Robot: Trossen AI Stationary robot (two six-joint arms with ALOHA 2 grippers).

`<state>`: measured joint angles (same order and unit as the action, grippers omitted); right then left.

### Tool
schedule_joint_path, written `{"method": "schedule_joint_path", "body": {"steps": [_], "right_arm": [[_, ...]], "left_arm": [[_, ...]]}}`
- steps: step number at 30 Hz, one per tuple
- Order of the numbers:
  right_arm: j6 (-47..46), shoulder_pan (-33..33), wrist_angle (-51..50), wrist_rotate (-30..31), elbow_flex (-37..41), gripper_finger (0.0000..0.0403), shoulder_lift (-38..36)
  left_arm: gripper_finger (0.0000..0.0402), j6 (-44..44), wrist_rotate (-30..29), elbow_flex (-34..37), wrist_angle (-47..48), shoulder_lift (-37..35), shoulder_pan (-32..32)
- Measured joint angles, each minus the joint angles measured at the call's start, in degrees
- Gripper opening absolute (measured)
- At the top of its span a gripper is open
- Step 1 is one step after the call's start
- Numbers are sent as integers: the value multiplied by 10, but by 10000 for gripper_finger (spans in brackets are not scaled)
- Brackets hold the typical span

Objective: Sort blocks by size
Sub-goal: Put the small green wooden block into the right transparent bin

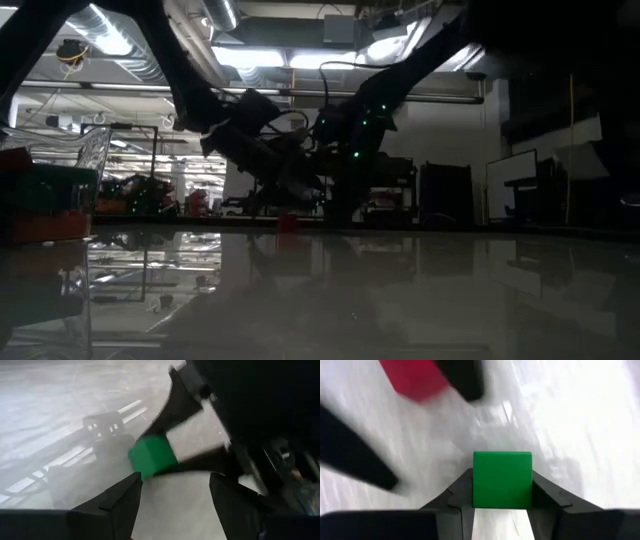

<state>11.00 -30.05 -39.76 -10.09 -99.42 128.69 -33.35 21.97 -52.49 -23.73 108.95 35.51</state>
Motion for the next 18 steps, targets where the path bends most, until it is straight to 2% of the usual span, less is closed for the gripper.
{"method": "schedule_joint_path", "body": {"steps": [8,14,16,18], "right_arm": [[12,1,-279,-5,-137,142,-4],[-29,12,-513,-12,-239,136,-5],[-65,22,-494,-18,-243,140,-18],[-92,37,-507,-62,-246,142,-31]], "left_arm": [[225,77,19,0,92,-53,0],[225,172,38,0,191,-113,-1],[225,207,36,0,217,-128,-1],[225,236,36,0,240,-138,-3]]}}
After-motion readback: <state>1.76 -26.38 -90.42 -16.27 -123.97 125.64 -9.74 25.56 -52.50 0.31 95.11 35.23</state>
